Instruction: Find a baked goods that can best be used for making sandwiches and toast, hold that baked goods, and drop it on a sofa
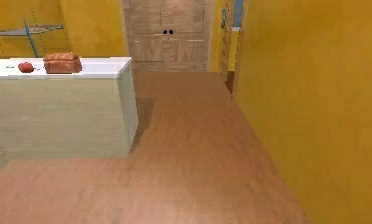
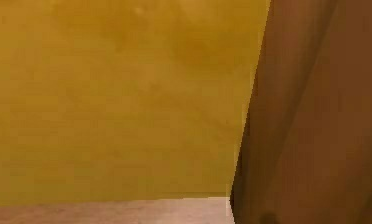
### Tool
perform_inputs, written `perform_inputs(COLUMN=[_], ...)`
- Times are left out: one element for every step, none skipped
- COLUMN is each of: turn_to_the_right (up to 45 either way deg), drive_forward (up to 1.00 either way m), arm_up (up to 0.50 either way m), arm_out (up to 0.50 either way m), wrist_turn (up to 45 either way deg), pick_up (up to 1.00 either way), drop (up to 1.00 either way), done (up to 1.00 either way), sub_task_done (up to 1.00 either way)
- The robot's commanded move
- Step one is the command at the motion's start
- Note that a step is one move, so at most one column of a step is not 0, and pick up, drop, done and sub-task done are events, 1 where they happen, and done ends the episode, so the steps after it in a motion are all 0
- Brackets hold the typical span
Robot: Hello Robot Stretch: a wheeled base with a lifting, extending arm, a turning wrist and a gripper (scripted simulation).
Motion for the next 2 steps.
perform_inputs(turn_to_the_right=[-9.0, 0.0], drive_forward=[0.00, 0.10], arm_up=[0.00, 0.00], arm_out=[0.00, 0.00], wrist_turn=[0.0, 0.0], pick_up=[0.00, 0.00], drop=[0.00, 0.00], done=[0.00, 0.00], sub_task_done=[0.00, 0.00])
